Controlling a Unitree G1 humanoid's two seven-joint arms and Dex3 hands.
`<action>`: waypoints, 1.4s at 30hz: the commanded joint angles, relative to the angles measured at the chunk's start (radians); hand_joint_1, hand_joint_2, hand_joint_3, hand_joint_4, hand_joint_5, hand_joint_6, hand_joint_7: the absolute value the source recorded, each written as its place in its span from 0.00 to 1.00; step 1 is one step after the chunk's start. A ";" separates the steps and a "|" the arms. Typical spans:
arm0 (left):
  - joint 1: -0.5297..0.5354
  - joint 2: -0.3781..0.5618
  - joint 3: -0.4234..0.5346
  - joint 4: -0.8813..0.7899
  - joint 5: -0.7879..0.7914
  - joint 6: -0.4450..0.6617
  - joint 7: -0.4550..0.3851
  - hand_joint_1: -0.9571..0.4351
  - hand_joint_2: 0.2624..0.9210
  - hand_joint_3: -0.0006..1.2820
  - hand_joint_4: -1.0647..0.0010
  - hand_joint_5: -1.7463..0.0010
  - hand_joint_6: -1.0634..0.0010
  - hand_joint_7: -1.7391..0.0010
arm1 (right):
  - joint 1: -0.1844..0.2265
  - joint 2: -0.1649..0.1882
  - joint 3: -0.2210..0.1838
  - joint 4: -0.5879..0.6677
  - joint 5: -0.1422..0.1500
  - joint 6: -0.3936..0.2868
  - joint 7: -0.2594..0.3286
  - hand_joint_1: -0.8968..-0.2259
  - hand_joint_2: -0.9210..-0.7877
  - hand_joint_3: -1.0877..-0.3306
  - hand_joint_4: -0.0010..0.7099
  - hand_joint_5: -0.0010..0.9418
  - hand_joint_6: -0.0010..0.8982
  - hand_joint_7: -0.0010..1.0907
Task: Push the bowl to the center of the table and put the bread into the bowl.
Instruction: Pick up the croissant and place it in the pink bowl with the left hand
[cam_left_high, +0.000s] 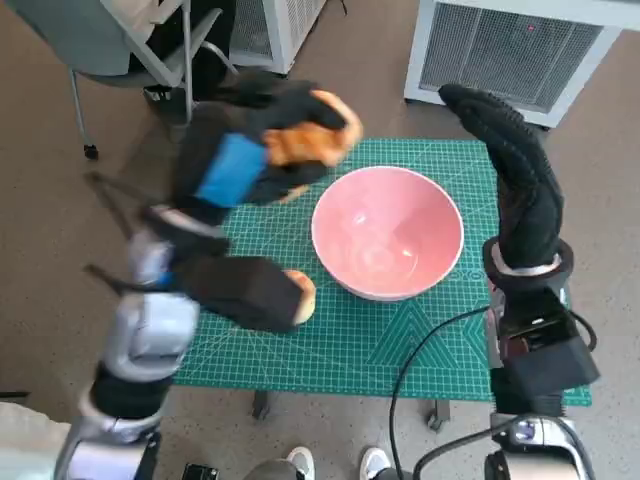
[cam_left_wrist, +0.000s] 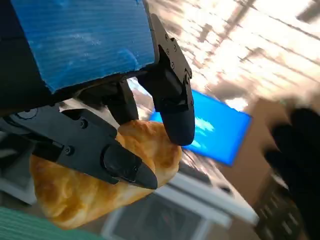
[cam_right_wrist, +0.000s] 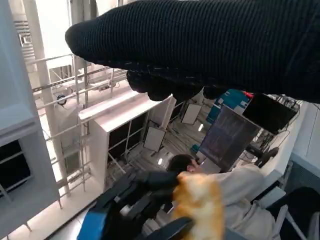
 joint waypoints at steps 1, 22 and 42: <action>-0.049 -0.032 -0.059 0.122 0.021 -0.089 0.000 0.69 0.99 0.01 0.22 0.41 0.40 0.36 | 0.032 -0.003 -0.004 -0.011 -0.010 0.014 -0.012 0.52 0.00 0.45 0.43 0.01 0.00 0.66; -0.224 -0.137 -0.181 0.663 0.033 -0.314 -0.093 0.69 1.00 0.20 0.55 0.20 0.62 0.21 | 0.055 -0.018 -0.021 -0.056 -0.030 0.029 -0.031 0.51 0.00 0.45 0.43 0.01 0.00 0.66; -0.175 -0.026 -0.120 0.582 -0.054 -0.394 -0.329 0.42 1.00 0.04 1.00 1.00 0.86 0.97 | 0.085 -0.023 -0.028 -0.118 -0.029 0.069 -0.038 0.49 0.00 0.45 0.42 0.00 0.01 0.65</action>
